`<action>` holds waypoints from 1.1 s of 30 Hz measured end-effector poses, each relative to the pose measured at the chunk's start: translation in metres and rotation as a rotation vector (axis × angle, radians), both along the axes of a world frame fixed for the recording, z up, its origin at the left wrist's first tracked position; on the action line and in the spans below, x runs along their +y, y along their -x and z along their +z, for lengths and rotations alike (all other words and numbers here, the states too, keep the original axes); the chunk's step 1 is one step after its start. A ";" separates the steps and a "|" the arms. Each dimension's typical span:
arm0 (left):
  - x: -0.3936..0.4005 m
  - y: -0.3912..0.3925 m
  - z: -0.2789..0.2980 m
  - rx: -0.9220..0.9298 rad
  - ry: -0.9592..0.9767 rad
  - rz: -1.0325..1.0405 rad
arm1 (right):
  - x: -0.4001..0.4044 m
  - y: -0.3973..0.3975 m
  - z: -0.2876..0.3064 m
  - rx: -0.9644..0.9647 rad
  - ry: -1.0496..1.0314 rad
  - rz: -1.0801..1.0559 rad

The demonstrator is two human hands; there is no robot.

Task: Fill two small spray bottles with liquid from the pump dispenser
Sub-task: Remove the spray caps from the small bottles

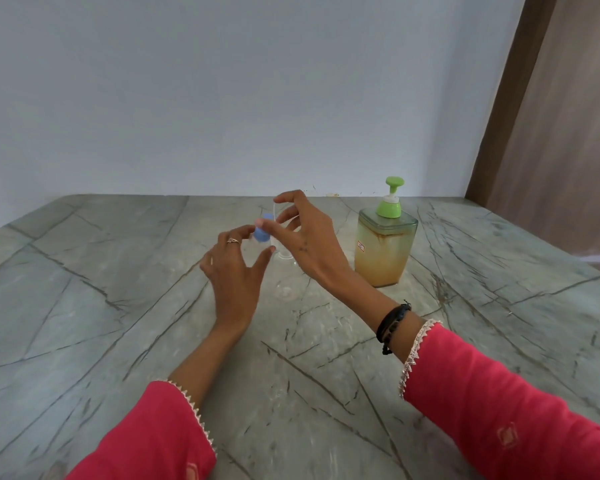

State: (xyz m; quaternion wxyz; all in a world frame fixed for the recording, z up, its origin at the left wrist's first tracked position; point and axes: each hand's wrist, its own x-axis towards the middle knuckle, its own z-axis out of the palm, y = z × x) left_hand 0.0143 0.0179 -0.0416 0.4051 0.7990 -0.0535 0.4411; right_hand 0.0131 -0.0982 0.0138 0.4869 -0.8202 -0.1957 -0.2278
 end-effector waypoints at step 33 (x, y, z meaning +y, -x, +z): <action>-0.008 0.018 0.014 -0.048 0.048 -0.196 | -0.025 0.029 0.046 0.060 0.386 0.142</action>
